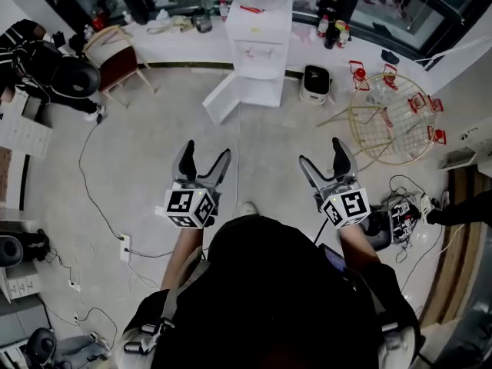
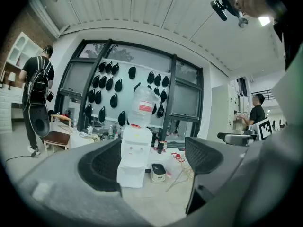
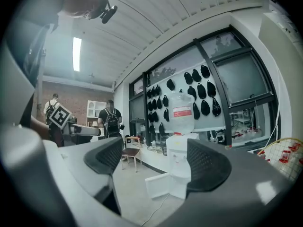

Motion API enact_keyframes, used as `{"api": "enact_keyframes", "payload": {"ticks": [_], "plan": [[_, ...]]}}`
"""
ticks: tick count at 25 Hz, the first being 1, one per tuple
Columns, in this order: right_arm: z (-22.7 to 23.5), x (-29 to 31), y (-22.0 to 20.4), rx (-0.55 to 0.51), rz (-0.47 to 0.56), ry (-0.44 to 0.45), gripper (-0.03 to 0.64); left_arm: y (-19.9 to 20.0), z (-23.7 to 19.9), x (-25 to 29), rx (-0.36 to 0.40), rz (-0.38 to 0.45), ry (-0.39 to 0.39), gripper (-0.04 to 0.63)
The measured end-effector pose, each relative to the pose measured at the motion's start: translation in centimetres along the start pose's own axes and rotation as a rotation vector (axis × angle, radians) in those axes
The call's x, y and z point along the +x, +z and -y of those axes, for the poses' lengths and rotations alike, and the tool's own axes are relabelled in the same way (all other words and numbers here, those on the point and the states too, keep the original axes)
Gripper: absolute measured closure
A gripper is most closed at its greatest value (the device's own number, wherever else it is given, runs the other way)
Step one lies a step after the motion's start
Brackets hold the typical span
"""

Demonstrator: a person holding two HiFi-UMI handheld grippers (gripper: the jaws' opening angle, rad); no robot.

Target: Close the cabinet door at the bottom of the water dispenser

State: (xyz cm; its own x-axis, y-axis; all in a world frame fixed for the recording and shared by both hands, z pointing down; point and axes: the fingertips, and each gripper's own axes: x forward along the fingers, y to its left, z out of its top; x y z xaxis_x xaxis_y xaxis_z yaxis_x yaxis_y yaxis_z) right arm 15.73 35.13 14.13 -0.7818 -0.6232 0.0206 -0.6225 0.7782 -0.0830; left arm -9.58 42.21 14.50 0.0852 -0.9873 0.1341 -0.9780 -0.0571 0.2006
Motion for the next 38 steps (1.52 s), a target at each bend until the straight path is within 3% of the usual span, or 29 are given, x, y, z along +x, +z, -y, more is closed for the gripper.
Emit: {"api": "enact_keyframes", "payload": {"ticks": [7,18,38], "plan": [[-2.8,7.3,-0.5,0.001,-0.011,0.020,0.210,0.8,-6.8,1.3,-0.006,-0.021,-0.011,0.169],[-1.9,10.1,-1.7,0.018,-0.071,-0.016,0.210,0.0,-9.6,4.4,-0.043,-0.049,-0.041,0.169],[9.4,24.1,-2.5,0.046,-0.092,0.031,0.212,0.3,-14.2,18.8,-0.039,-0.123,0.016,0.169]]}}
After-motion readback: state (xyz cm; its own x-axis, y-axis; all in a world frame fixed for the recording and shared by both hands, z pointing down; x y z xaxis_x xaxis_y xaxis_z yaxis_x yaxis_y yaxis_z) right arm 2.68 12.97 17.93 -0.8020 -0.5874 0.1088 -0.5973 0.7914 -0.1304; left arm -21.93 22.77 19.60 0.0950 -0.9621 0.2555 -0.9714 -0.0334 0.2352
